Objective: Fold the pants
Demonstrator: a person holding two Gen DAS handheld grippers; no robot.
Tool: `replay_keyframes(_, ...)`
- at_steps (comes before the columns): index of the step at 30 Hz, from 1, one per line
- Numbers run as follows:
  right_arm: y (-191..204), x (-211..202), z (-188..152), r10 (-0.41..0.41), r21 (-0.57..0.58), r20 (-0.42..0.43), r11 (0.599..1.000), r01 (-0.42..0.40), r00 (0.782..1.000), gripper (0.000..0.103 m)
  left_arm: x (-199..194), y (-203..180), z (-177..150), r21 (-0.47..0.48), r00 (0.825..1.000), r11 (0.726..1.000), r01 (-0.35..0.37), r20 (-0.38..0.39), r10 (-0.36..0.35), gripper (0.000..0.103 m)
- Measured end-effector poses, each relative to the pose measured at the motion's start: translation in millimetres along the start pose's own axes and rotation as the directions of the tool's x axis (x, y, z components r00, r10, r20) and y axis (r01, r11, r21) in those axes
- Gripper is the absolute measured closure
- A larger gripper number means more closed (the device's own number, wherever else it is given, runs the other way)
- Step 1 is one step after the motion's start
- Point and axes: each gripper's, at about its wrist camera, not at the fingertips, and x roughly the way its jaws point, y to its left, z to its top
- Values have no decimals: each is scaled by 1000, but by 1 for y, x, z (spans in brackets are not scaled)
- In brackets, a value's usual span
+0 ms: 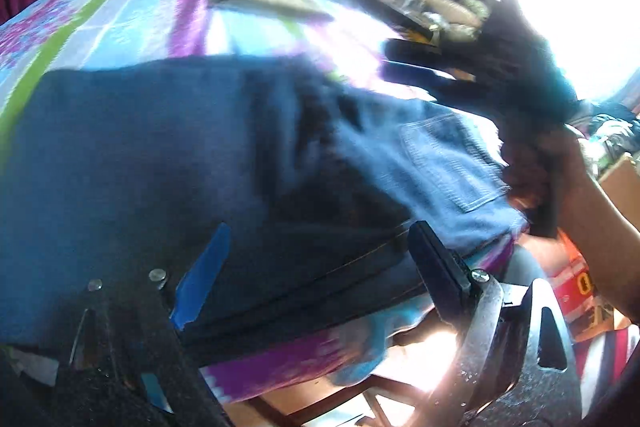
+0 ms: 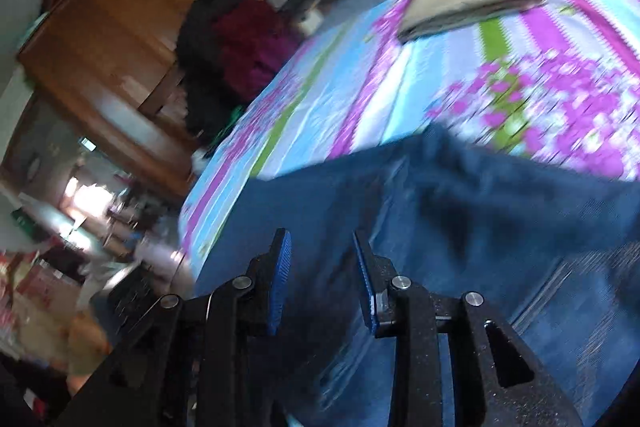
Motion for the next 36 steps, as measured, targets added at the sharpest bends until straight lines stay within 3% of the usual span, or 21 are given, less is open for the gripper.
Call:
replay_keyframes(2, 8, 17, -27, 4, -17, -90, 1000, -6, 996, 67, 2, 12, -5, -33, 1000, 999, -15, -3, 15, 14)
replay_keyframes(4, 2, 32, -60, -80, -32, -178, 997, 75, 981, 72, 2, 12, -6, -18, 1000, 1000, -15, 0, 15, 14)
replay_keyframes(5, -1, 23, -67, -83, -25, -121, 996, 80, 989, 83, 2, 11, -6, -3, 1000, 1000, -16, -8, 16, 14)
replay_keyframes(7, -13, 15, -65, -116, 58, -139, 991, 125, 984, 83, -4, 12, -5, 21, 1000, 1000, -8, -10, 8, 19)
replay_keyframes(9, -4, 0, -61, -153, 15, -80, 988, 155, 985, 78, -19, 22, -2, 10, 1000, 1000, -11, 19, 10, 19)
replay_keyframes(11, 18, -6, -50, -165, -74, -46, 984, 162, 985, 78, -44, 46, 0, -56, 996, 998, 5, 94, 1, 19)
replay_keyframes(13, 42, 1, -36, -116, -138, -29, 984, 111, 993, 78, -70, 79, -2, -165, 985, 986, 5, 168, 23, 19)
replay_keyframes(15, 63, 18, -19, -60, -195, -48, 980, 49, 997, 78, -89, 122, -10, -316, 974, 949, -10, 212, 81, 19)
replay_keyframes(16, 73, 30, -10, -45, -217, -66, 976, 29, 997, 78, -88, 138, -15, -370, 975, 929, -27, 196, 106, 20)
replay_keyframes(17, 87, 47, -4, -36, -246, -89, 969, 14, 995, 78, -81, 154, -21, -413, 983, 909, -46, 144, 116, 34)
replay_keyframes(18, 103, 67, 1, -30, -273, -110, 962, -1, 994, 78, -79, 166, -25, -442, 985, 896, -37, 137, 108, 42)
replay_keyframes(21, 134, 132, 29, 13, -290, -179, 955, -65, 984, 78, -86, 196, -30, -548, 978, 829, 110, 209, 8, 55)
replay_keyframes(22, 140, 152, 38, 32, -291, -204, 952, -92, 978, 78, -86, 202, -33, -566, 975, 814, 131, 224, -1, 64)
replay_keyframes(24, 155, 189, 49, 41, -300, -243, 947, -115, 969, 78, -86, 208, -40, -576, 965, 799, 172, 260, -21, 67)
replay_keyframes(28, 155, 275, 63, -39, -288, -318, 956, -57, 947, 78, -86, 209, -42, -581, 961, 790, 197, 276, -36, 67)
replay_keyframes(29, 150, 295, 66, -109, -307, -328, 952, 4, 938, 83, -88, 211, -45, -583, 957, 784, 215, 286, -50, 67)
replay_keyframes(30, 143, 312, 70, -188, -321, -329, 944, 77, 925, 95, -92, 216, -47, -586, 953, 776, 234, 296, -63, 68)
replay_keyframes(31, 131, 321, 73, -206, -296, -340, 950, 103, 918, 103, -91, 219, -48, -592, 951, 767, 246, 302, -71, 72)
replay_keyframes(32, 123, 321, 78, -162, -236, -338, 968, 83, 927, 103, -92, 222, -50, -602, 948, 757, 256, 308, -76, 76)
replay_keyframes(34, 126, 306, 86, -173, -214, -264, 970, 118, 949, 103, -94, 225, -54, -610, 939, 738, 289, 332, -93, 77)
replay_keyframes(36, 137, 279, 90, -252, -263, -161, 943, 205, 954, 88, -99, 226, -58, -614, 931, 731, 298, 355, -82, 77)
